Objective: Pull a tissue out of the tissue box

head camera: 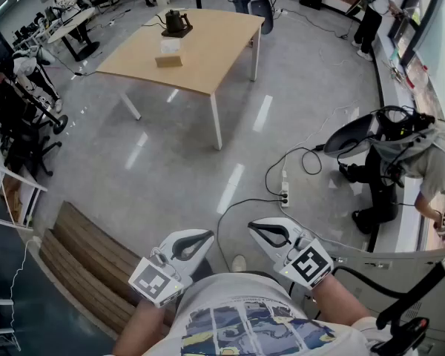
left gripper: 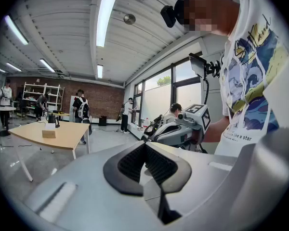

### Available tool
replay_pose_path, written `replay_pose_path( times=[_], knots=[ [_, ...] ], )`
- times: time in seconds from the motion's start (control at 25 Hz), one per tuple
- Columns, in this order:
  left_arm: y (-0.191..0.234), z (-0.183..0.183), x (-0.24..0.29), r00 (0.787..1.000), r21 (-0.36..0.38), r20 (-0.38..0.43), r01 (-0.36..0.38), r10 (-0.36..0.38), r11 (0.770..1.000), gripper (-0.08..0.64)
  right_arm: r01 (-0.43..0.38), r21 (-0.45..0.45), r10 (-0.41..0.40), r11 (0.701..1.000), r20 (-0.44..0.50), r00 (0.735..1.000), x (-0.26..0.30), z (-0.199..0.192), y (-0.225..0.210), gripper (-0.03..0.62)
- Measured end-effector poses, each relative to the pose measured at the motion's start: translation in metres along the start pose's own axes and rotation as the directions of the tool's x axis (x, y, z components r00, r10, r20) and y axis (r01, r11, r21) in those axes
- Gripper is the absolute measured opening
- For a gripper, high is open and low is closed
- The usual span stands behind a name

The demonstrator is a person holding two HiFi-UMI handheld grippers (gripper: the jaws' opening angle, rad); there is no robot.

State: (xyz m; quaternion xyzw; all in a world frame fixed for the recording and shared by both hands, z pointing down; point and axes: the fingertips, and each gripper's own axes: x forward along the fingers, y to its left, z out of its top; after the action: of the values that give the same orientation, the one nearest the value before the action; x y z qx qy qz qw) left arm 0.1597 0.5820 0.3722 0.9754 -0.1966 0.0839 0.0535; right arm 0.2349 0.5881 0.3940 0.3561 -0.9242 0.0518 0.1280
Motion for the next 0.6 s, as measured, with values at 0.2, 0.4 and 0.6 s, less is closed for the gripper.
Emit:
replay_pose_path(
  times=[0.2, 0.4, 0.6],
  knots=[
    [0.005, -0.004, -0.007, 0.998, 0.009, -0.049, 0.045, -0.045, 0.999, 0.003, -0.010, -0.009, 0.010, 1.000, -0.013, 1.000, 0.014, 0.001, 0.001, 0.003],
    [0.027, -0.009, -0.019, 0.998, 0.018, -0.064, -0.002, 0.004, 1.000, 0.003, -0.037, 0.009, 0.037, 0.999, -0.028, 0.999, 0.030, 0.003, 0.005, 0.003],
    [0.064, -0.014, -0.037, 0.997, -0.041, -0.036, -0.072, 0.071, 0.997, 0.003, -0.052, 0.044, 0.053, 0.998, -0.023, 0.998, 0.063, 0.009, -0.003, 0.006]
  ],
)
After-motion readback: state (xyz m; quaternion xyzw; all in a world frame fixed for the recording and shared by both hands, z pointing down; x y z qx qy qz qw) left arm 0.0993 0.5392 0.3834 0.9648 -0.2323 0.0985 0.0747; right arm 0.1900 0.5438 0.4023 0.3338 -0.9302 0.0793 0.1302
